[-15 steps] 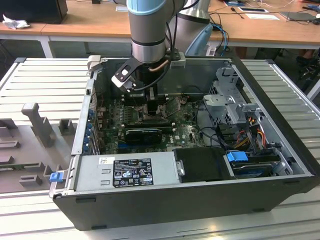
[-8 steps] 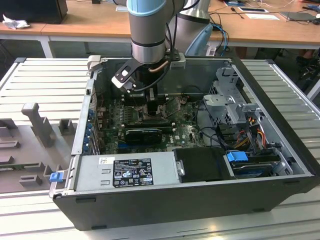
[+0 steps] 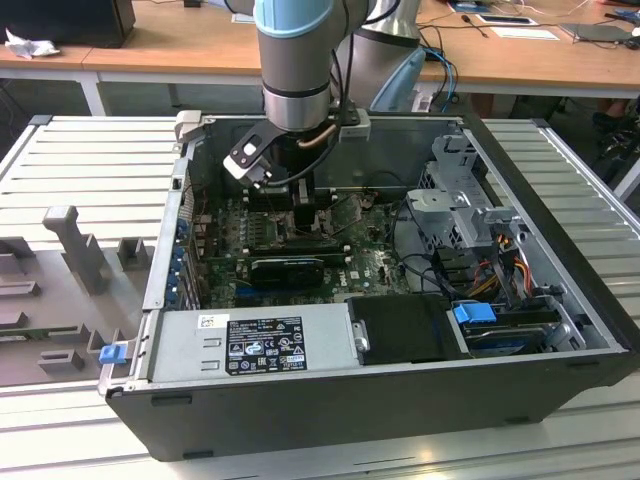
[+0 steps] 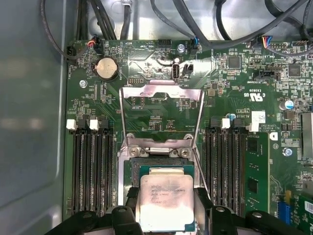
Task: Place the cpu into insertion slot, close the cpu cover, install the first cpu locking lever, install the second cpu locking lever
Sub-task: 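Place the cpu into insertion slot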
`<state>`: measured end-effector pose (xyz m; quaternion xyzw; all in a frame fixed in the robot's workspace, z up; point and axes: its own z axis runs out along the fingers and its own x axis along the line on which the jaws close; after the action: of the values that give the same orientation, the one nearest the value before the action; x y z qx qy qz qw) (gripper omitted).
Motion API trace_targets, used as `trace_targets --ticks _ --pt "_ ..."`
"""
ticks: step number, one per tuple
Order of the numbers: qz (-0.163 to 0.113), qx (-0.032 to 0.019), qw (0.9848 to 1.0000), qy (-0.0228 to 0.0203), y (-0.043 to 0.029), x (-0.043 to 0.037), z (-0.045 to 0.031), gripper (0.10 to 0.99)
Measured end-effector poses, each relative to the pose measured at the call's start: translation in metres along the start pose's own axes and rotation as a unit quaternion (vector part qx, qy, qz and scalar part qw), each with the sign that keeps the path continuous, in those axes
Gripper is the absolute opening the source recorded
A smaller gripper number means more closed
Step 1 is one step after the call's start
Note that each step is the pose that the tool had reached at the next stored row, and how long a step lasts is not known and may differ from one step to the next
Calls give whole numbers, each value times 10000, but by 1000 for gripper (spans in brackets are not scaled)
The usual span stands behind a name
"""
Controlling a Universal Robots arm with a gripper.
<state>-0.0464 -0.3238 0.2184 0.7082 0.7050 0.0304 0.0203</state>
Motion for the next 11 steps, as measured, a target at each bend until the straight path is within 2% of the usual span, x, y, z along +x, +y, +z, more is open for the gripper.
trace_targets --ticks 4,7,11 --pt "25 -1 10000 -1 -3 22 43 529" --pt "29 0 10000 -3 -7 47 105 529" --pt "32 -1 10000 -4 -10 63 139 529"
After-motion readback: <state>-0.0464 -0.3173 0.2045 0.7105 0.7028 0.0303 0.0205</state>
